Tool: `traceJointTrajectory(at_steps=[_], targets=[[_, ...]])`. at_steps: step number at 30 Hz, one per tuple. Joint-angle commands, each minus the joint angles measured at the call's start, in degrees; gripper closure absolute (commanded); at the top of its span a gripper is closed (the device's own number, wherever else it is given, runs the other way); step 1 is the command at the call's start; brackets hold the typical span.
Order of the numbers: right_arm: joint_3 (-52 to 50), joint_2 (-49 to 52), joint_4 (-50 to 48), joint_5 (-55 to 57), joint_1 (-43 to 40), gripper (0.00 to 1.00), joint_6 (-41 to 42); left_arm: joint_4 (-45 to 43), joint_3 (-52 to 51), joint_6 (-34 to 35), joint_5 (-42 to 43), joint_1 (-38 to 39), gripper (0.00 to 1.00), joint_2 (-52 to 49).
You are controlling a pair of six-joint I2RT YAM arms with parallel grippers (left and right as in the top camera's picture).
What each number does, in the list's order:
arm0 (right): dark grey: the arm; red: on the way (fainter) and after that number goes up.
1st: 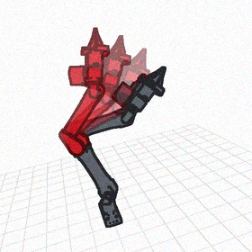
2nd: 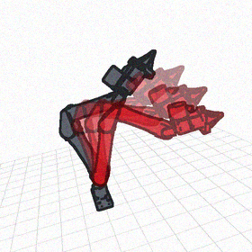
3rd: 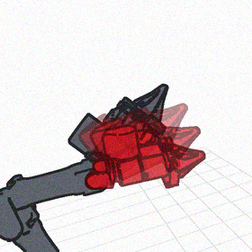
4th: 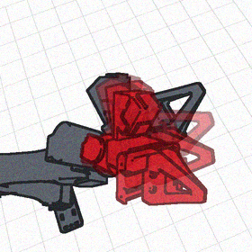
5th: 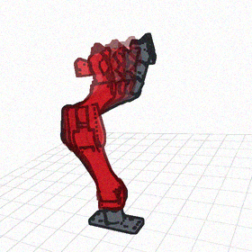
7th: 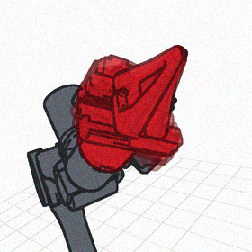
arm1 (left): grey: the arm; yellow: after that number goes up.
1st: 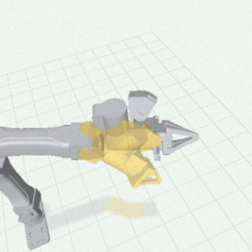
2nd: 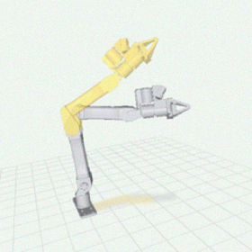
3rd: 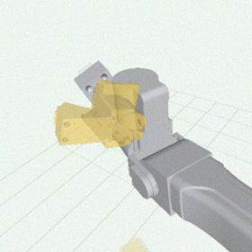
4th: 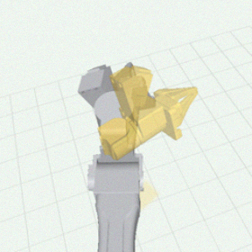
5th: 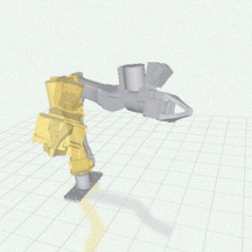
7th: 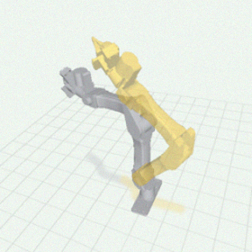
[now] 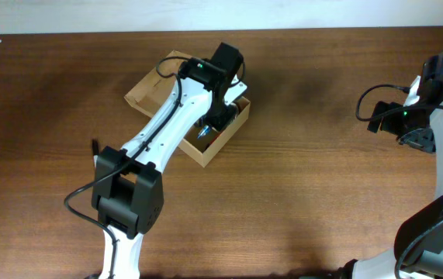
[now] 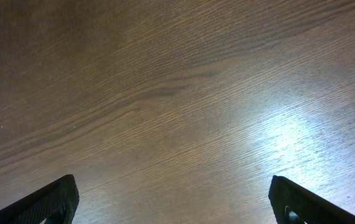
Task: Pack container
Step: 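Carry the blue pen into the box and lower it, then release the blue pen and retract the left gripper leftward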
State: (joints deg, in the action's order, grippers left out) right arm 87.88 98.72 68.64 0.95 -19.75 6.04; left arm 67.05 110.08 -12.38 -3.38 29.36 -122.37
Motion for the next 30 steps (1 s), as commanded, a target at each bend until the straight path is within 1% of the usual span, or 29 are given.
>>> traceJointTrajectory(at_steps=[1, 10, 13, 19, 22, 26, 28, 29, 30], targets=[[-0.3, 0.3, -0.1, -0.1, -0.2, 0.01, 0.5, -0.7, -3.0, 1.2, 1.0, 0.3, 0.98, 1.6], [-0.3, 0.3, -0.1, -0.1, -0.2, 0.01, 0.4, -2.0, -4.5, 1.1, 2.8, 0.4, 0.98, 1.4], [-0.3, 0.3, -0.1, -0.1, -0.2, 0.01, 0.5, -2.4, -4.8, 1.2, 3.2, 0.4, 0.95, 1.3], [-0.3, 0.3, -0.1, -0.1, -0.2, 0.01, 0.4, -3.5, -6.5, 1.2, 3.2, 0.4, 0.94, 1.3], [-0.3, 0.3, -0.1, -0.1, -0.2, 0.01, 0.4, -3.8, -7.0, 1.2, 3.2, 0.4, 0.89, 1.3], [-0.3, 0.3, -0.1, -0.1, -0.2, 0.01, 0.4, -3.9, -7.0, 1.2, 3.2, 0.4, 0.72, 1.3], [-0.3, 0.3, -0.1, -0.1, -0.2, 0.01, 0.5, -3.8, -7.0, 1.2, 3.2, 0.4, 0.69, 1.3], [-0.3, 0.3, -0.1, -0.1, -0.2, 0.01, 0.4, -3.8, -7.0, 1.2, 3.1, 0.4, 0.69, 1.3], [-0.3, 0.3, -0.1, -0.1, -0.2, 0.01, 0.4, -3.7, -6.9, 1.2, 2.8, 0.4, 0.80, 1.3]])
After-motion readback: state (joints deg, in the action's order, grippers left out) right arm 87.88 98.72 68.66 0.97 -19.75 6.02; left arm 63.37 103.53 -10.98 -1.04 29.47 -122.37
